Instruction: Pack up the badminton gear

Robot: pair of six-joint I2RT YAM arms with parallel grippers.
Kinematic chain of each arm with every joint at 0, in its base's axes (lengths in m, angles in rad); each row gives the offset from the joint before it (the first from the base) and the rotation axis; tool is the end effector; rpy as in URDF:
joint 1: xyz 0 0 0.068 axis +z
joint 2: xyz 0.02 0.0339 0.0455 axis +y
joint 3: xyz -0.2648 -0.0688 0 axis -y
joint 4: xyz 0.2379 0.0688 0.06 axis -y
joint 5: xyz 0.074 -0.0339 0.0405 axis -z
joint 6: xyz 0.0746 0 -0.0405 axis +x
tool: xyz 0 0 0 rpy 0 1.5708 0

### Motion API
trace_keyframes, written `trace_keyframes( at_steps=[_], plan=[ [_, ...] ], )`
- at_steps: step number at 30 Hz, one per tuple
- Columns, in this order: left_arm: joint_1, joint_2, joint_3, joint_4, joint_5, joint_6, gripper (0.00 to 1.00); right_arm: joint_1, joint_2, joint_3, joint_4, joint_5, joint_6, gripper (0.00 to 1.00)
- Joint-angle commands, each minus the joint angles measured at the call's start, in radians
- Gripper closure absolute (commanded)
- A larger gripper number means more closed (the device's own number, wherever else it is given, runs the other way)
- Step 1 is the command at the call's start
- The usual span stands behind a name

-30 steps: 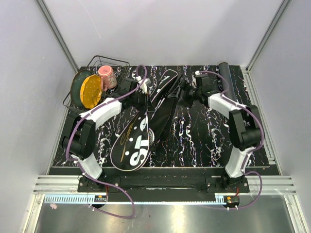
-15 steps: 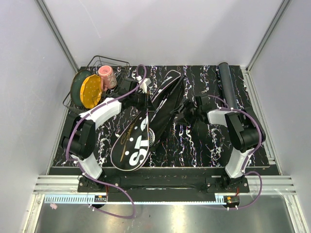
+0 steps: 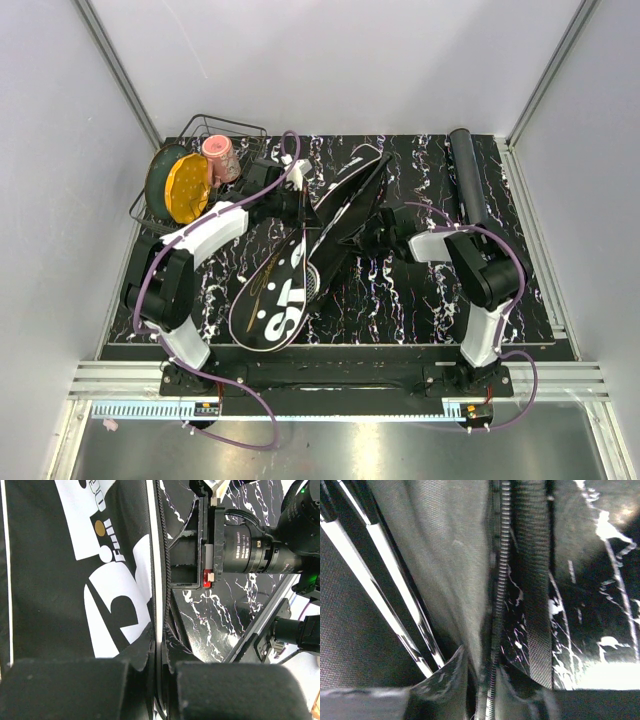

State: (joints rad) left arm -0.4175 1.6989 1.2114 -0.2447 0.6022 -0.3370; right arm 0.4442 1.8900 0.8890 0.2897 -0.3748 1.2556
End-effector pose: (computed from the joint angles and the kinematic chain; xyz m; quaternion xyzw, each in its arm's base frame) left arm 0.3420 -0.1979 0.2271 0.1557 0.8667 -0.3951 0.2617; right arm 0.3410 0.1925 0.1033 0.2812 0.8513 0.4193 0.1430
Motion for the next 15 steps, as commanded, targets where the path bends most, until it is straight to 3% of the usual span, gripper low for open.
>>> trace_keyframes(
  at_steps=[1,3,7,11,15],
  plan=[
    [0.003,-0.059,0.066,0.032,-0.005,0.036,1.0,0.008,-0.097,0.018,-0.03,0.106,0.001,0.8],
    [0.003,-0.051,0.095,-0.036,-0.047,0.059,0.93,0.014,-0.171,0.019,-0.093,0.138,-0.007,1.0],
    [0.0,-0.08,0.116,-0.082,-0.081,0.116,0.73,0.044,-0.291,0.034,-0.208,0.223,0.019,1.0],
    [-0.015,-0.218,0.074,-0.058,-0.093,0.194,0.46,0.085,-0.397,0.048,-0.326,0.335,0.082,1.0],
    [-0.05,-0.323,0.016,-0.018,-0.128,0.277,0.41,0.087,-0.388,0.076,-0.359,0.352,0.091,1.0]
  ],
)
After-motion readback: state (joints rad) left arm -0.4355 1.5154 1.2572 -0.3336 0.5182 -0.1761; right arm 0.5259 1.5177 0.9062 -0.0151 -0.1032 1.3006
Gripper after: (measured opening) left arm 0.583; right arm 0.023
